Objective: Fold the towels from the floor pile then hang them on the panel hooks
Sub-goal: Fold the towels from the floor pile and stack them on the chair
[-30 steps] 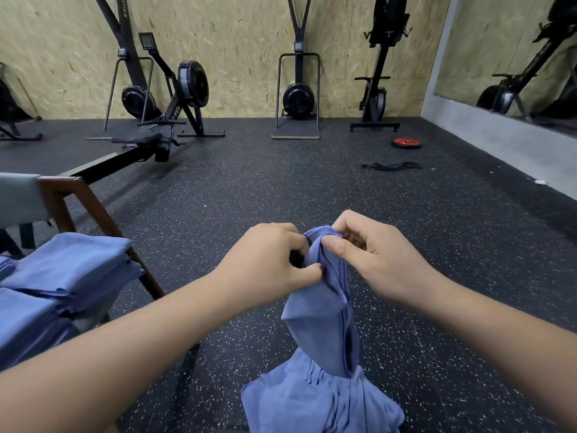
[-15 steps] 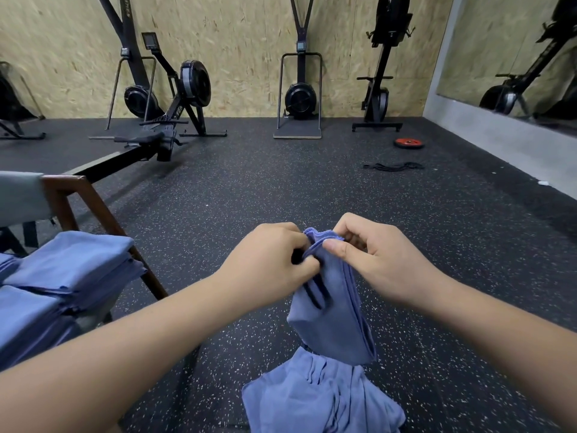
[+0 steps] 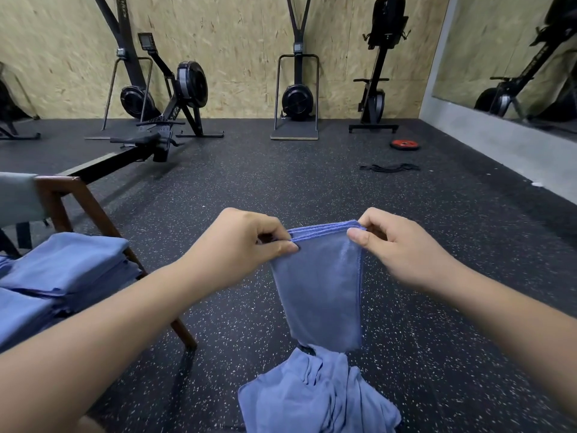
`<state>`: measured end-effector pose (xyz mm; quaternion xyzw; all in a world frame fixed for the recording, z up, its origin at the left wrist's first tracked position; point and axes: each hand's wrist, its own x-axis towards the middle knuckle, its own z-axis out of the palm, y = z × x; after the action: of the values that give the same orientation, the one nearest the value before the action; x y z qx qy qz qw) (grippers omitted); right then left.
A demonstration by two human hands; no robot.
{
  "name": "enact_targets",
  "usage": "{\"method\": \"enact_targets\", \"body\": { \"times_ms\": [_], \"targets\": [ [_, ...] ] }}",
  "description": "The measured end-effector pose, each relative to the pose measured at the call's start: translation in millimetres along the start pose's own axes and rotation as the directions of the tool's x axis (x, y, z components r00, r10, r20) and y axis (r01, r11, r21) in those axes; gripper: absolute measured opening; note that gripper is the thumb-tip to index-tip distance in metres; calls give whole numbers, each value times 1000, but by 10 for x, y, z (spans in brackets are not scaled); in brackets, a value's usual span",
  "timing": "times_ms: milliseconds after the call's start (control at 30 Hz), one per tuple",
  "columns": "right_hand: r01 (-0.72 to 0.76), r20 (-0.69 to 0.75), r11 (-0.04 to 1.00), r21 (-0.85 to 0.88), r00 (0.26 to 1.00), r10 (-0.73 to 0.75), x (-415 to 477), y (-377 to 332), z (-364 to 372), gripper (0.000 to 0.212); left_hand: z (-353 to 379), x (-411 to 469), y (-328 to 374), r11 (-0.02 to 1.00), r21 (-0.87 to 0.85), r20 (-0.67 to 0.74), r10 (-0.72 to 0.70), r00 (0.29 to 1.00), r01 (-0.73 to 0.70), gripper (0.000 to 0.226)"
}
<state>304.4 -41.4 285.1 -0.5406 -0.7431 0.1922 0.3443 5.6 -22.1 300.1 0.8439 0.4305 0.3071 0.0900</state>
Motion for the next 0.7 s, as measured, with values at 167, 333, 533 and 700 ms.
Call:
{"method": "enact_targets", "body": {
  "times_ms": [167, 333, 533, 700],
  "targets": [
    [-35, 53, 999, 39, 998, 33, -3, 4, -8, 23, -40, -18, 13, 996, -80, -32, -32, 999, 29, 29],
    [-37, 186, 995, 92, 982, 19, -81, -85, 137, 42, 46, -35, 98, 996, -89, 64, 16, 998, -10, 36],
    [58, 253, 972, 226, 961, -116, -138, -226, 423, 36, 181, -56, 239, 975, -217, 67, 70, 995, -54, 38],
    [158, 196, 969, 190, 961, -196, -144, -324, 397, 11, 245, -84, 252, 893, -443, 45, -59, 997, 73, 44]
  ]
}}
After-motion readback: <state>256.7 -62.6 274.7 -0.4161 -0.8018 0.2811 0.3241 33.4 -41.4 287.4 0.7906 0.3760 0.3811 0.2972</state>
